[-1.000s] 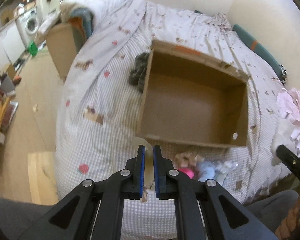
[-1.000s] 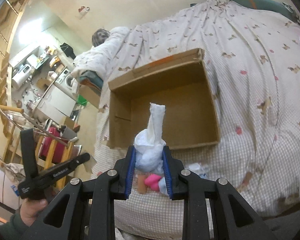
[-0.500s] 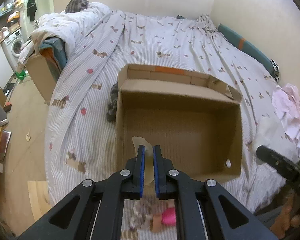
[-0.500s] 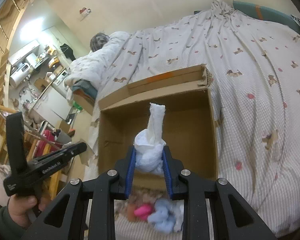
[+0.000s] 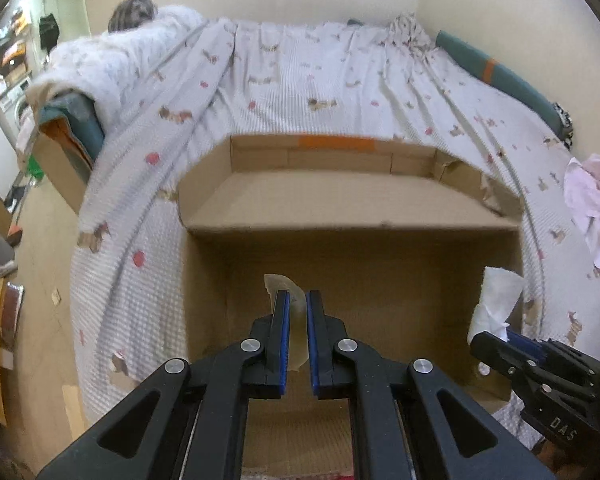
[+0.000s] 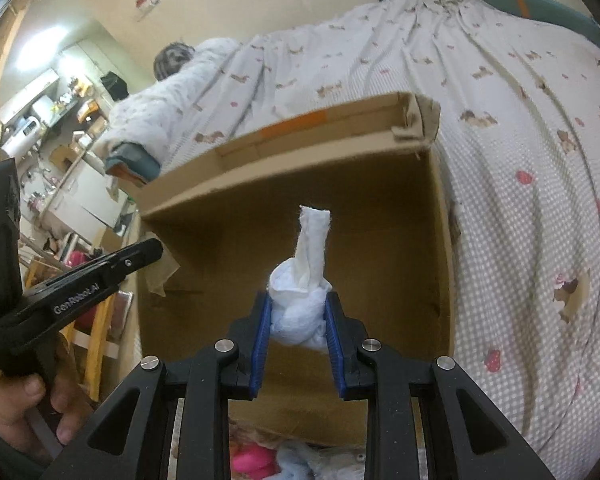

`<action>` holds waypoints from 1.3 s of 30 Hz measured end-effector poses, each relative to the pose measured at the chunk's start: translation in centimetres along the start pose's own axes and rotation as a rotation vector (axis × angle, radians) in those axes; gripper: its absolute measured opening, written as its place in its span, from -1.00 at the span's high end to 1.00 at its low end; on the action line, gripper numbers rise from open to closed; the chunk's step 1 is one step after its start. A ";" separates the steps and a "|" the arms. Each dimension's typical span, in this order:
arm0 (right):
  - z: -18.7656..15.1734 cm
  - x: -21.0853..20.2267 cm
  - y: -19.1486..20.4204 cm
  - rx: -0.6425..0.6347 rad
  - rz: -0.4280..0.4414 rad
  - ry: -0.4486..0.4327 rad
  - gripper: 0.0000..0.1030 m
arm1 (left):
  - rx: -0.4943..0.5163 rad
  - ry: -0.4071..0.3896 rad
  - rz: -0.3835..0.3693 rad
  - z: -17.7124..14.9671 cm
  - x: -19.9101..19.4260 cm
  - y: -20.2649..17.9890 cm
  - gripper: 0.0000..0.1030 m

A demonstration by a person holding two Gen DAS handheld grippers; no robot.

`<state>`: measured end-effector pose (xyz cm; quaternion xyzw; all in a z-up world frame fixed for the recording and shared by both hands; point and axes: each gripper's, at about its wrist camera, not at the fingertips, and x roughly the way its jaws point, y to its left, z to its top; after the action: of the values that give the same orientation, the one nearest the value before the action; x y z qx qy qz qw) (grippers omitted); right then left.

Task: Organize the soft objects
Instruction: 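Lift the white sock with the right gripper and carry it over the box, then open the right gripper to drop the white sock into the box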

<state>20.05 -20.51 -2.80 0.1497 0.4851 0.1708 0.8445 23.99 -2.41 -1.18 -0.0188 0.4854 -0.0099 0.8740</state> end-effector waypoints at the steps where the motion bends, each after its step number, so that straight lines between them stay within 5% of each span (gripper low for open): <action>1: 0.0 0.4 0.0 -0.005 -0.014 0.013 0.46 | -0.002 0.016 0.001 -0.2 0.8 0.0 0.85; 16: -1.2 4.1 -0.7 0.062 -0.010 0.141 0.45 | -0.003 0.126 0.001 -2.9 5.8 -0.3 0.84; 30: -1.3 4.8 -0.1 0.044 -0.041 0.151 0.45 | 0.037 0.119 -0.004 -4.0 4.3 -0.6 0.61; 33: -1.3 4.7 -0.2 0.049 -0.038 0.145 0.45 | 0.036 0.113 -0.017 -3.8 3.8 -0.9 0.25; 35: -1.3 4.3 -0.5 0.053 -0.035 0.138 0.43 | 0.036 0.099 -0.018 -3.5 3.5 -0.9 -0.36; 39: -1.2 3.6 -0.9 0.064 -0.026 0.115 0.29 | 0.051 0.077 0.002 -3.3 2.8 -1.4 -0.43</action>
<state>20.85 -19.62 -6.49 0.1604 0.5398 0.1525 0.8122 22.72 -4.03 -5.26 0.0043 0.5184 -0.0221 0.8548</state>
